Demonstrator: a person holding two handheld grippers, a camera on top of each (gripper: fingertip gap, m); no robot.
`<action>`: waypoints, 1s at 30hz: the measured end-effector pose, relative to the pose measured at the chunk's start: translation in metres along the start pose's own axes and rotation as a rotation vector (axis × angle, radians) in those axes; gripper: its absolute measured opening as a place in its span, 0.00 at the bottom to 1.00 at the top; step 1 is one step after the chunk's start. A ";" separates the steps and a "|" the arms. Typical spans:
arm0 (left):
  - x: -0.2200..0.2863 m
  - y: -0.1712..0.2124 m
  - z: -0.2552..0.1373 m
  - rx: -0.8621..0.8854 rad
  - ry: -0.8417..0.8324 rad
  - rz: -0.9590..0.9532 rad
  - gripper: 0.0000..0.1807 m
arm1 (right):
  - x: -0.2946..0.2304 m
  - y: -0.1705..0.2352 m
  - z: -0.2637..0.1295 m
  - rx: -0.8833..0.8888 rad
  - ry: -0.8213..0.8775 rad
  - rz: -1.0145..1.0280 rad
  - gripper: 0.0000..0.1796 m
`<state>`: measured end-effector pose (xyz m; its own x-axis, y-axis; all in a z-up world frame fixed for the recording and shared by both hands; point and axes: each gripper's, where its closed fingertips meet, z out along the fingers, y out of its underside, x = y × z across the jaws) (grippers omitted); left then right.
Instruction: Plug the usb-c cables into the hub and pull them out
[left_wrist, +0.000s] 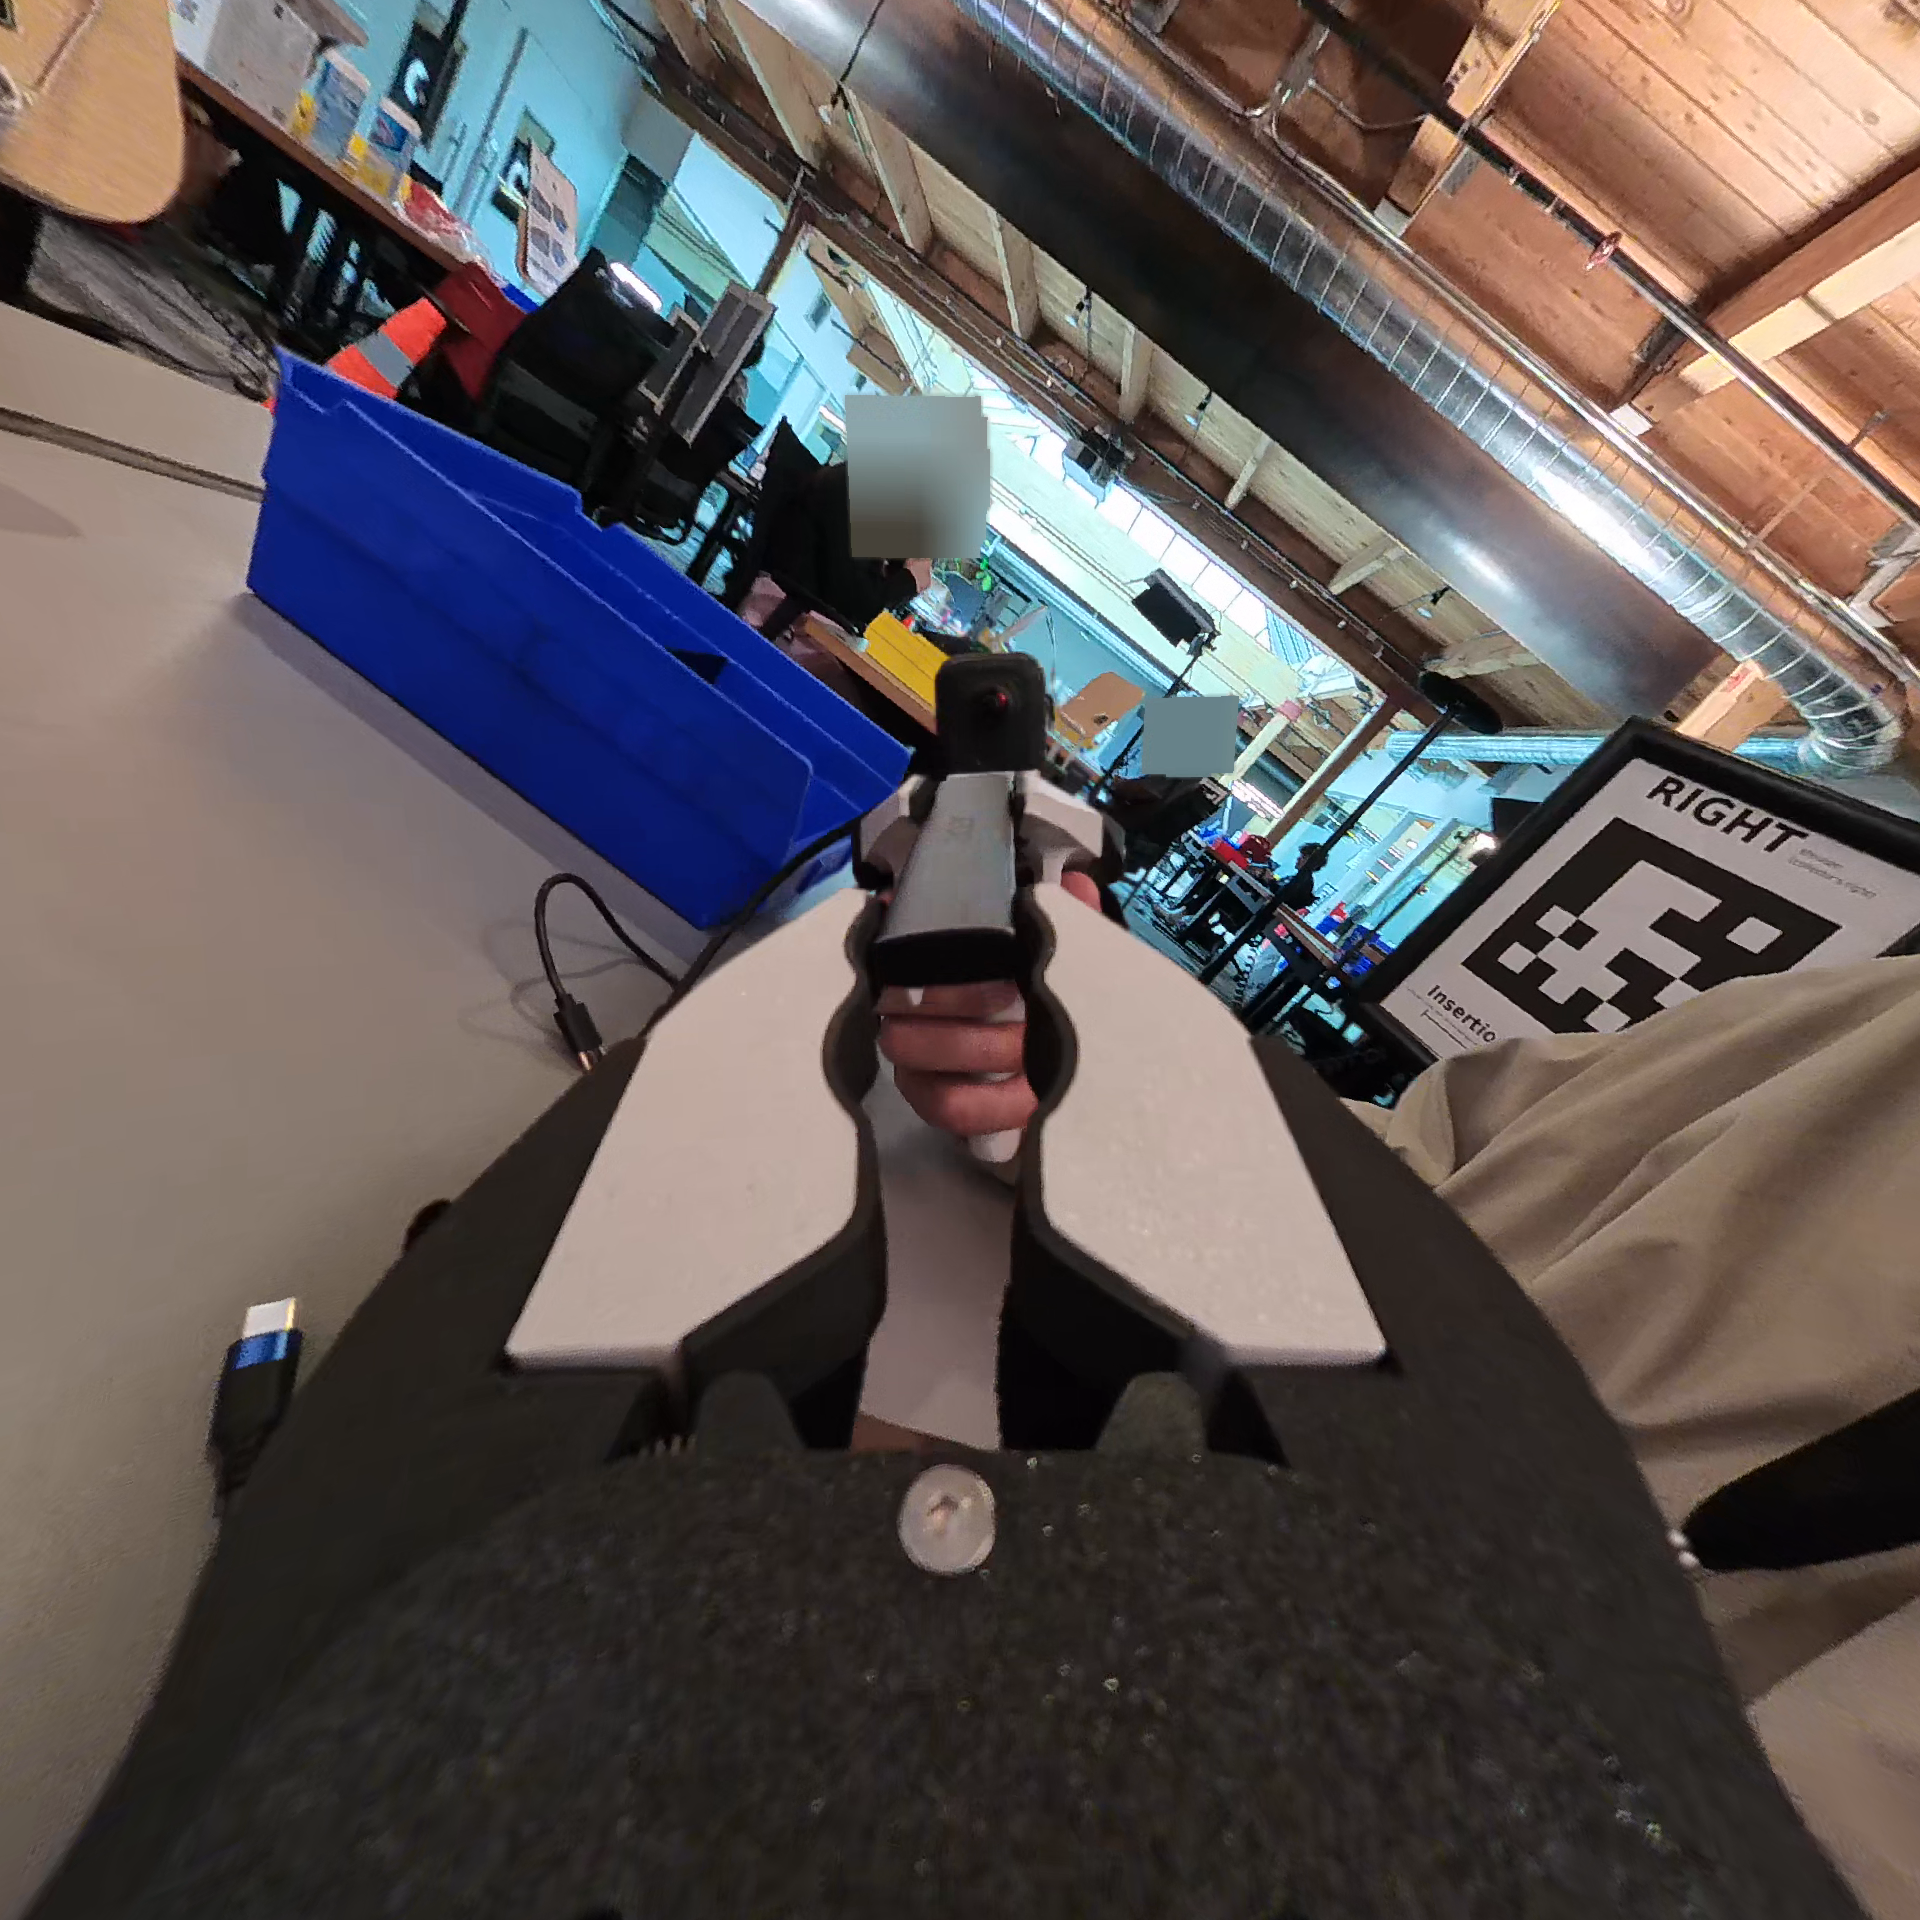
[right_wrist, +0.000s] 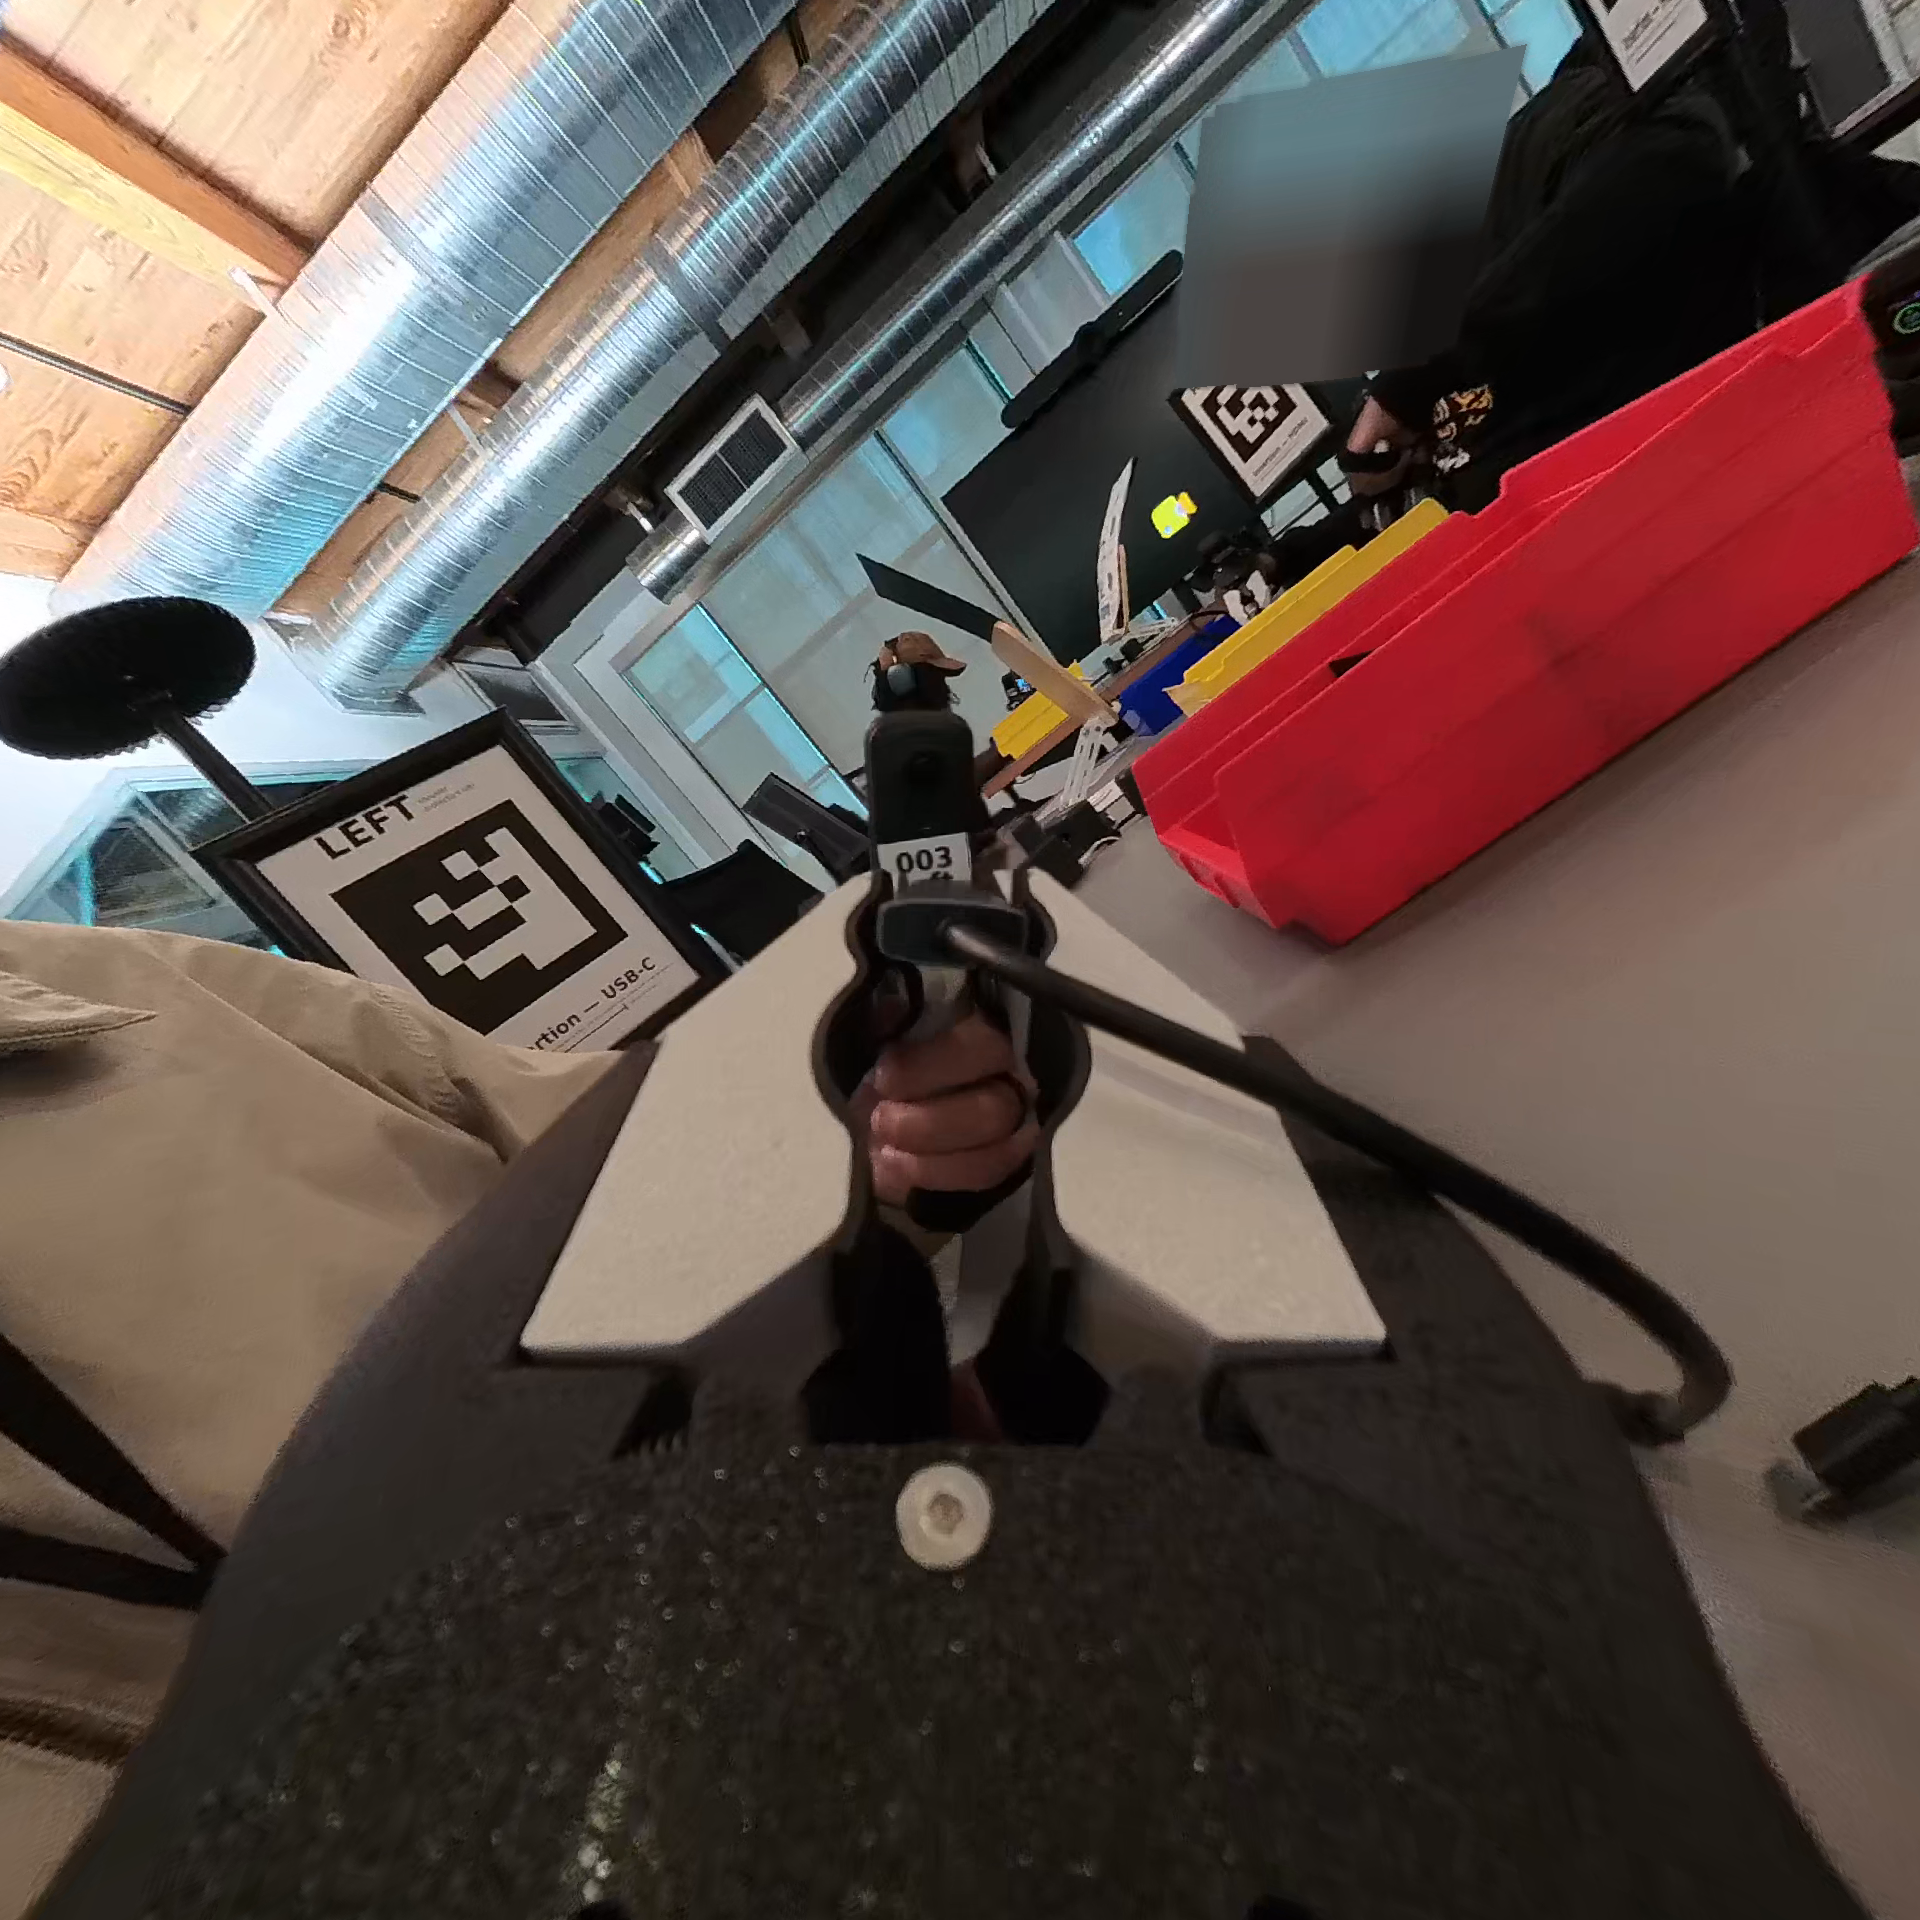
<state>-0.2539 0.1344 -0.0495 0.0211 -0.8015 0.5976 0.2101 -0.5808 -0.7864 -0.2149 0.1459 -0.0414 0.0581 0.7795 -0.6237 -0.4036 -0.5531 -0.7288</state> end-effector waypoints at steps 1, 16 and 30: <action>0.001 -0.001 0.000 0.010 -0.007 0.013 0.13 | 0.000 0.000 0.000 0.001 -0.008 0.011 0.12; -0.004 -0.005 -0.005 0.024 -0.017 0.013 0.13 | 0.001 0.006 0.000 -0.023 0.029 -0.081 0.00; 0.005 0.007 0.003 -0.050 0.004 0.083 0.13 | -0.004 0.017 0.004 -0.104 -0.036 0.047 0.15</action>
<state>-0.2492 0.1268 -0.0520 0.0319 -0.8476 0.5298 0.1585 -0.5190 -0.8399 -0.2261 0.1343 -0.0503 0.0079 0.7612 -0.6484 -0.3084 -0.6150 -0.7257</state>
